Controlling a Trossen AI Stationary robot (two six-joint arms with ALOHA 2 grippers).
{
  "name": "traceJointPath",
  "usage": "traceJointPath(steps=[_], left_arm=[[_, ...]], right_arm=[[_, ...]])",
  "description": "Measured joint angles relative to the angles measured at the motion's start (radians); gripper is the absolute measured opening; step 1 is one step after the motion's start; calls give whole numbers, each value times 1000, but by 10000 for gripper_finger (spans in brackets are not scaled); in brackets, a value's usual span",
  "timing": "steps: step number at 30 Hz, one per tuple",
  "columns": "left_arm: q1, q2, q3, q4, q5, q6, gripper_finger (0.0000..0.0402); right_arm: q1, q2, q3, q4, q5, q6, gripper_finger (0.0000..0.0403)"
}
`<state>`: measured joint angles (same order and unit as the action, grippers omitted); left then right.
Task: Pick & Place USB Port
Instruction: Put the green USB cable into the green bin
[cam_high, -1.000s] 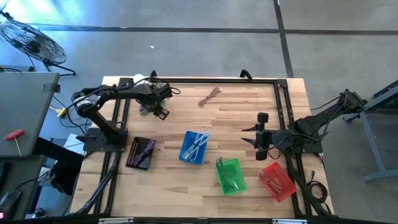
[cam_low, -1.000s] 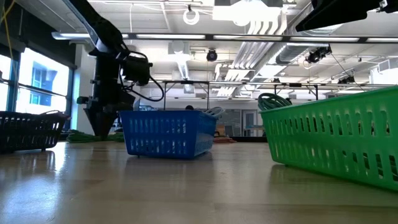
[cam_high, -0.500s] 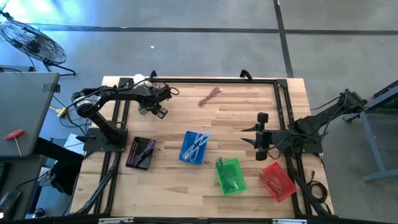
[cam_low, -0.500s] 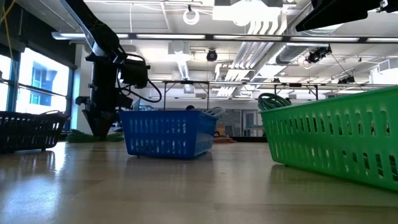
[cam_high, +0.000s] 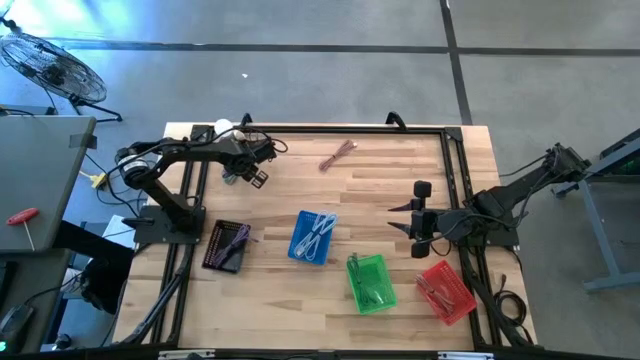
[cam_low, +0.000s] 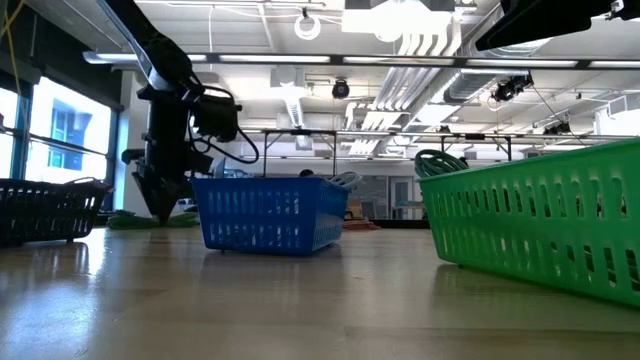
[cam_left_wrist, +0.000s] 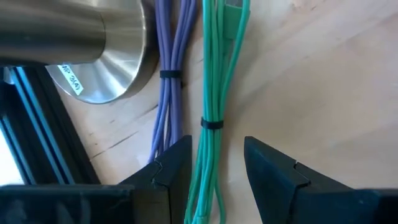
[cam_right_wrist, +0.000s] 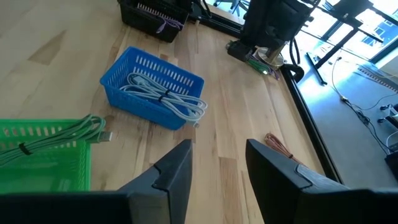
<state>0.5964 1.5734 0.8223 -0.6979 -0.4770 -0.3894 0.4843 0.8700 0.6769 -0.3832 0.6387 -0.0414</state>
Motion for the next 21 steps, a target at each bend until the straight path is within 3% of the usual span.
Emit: traceJointPath(steps=[21], left_arm=[[53,72,4,-6,77,-30,139]], right_arm=[[0,0,0,0,-42,27,138]])
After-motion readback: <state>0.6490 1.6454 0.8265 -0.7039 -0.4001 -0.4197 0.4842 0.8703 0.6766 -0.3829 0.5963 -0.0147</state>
